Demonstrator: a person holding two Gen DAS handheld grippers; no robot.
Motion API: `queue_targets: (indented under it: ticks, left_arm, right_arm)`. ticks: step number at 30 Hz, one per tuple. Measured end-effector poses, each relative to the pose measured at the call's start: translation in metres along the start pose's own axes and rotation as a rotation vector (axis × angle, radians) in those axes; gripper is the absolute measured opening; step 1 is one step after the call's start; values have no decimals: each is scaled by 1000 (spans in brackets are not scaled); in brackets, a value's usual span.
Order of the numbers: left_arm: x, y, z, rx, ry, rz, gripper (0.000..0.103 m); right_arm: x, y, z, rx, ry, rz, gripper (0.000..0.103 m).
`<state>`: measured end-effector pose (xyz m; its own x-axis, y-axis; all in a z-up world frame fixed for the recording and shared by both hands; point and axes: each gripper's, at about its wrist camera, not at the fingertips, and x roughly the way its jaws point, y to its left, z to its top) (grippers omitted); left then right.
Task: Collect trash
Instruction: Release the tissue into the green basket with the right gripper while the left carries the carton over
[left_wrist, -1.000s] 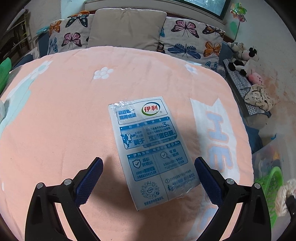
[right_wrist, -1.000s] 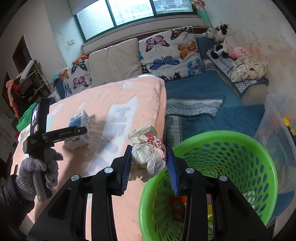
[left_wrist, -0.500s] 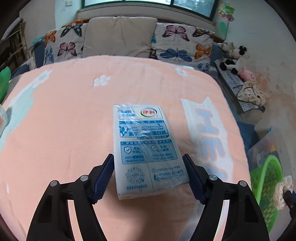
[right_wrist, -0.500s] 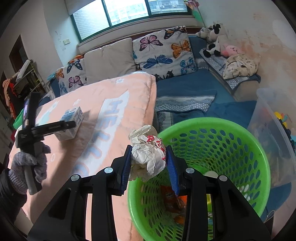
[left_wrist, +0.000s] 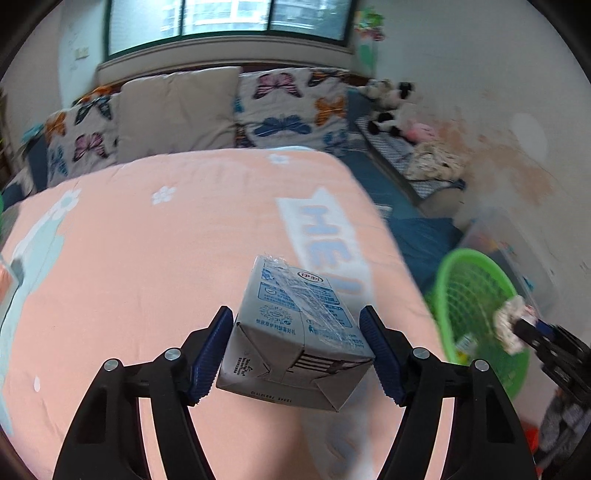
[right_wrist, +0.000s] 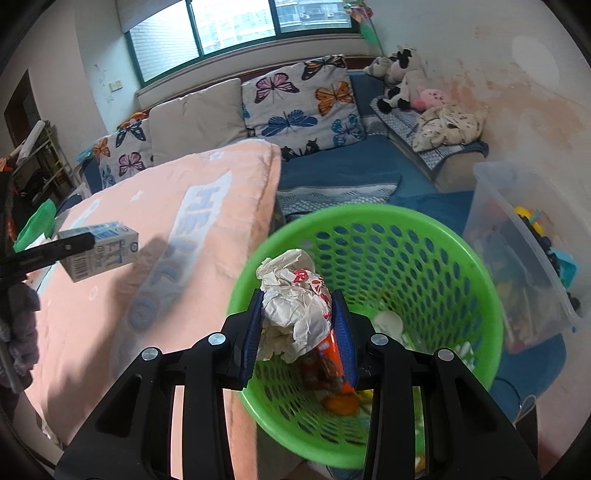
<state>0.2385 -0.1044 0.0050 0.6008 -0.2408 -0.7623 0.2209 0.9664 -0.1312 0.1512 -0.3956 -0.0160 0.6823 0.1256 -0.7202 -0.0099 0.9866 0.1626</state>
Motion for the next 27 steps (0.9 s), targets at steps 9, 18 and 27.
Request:
queue_targets:
  ticks: [9,18,27]
  left_arm:
    - [-28,-52,-14,91,-10,-112,68]
    - [-45,-93,-14,156,-28,-180,68]
    - [-47,-122,-4,198,-43,-214,68]
  right_arm:
    - [-18,-11,-28,4,4,-61,37]
    - [-22,-22,-40,25,7,-83,38]
    - [-18,-33,-43,73,14,-82,41]
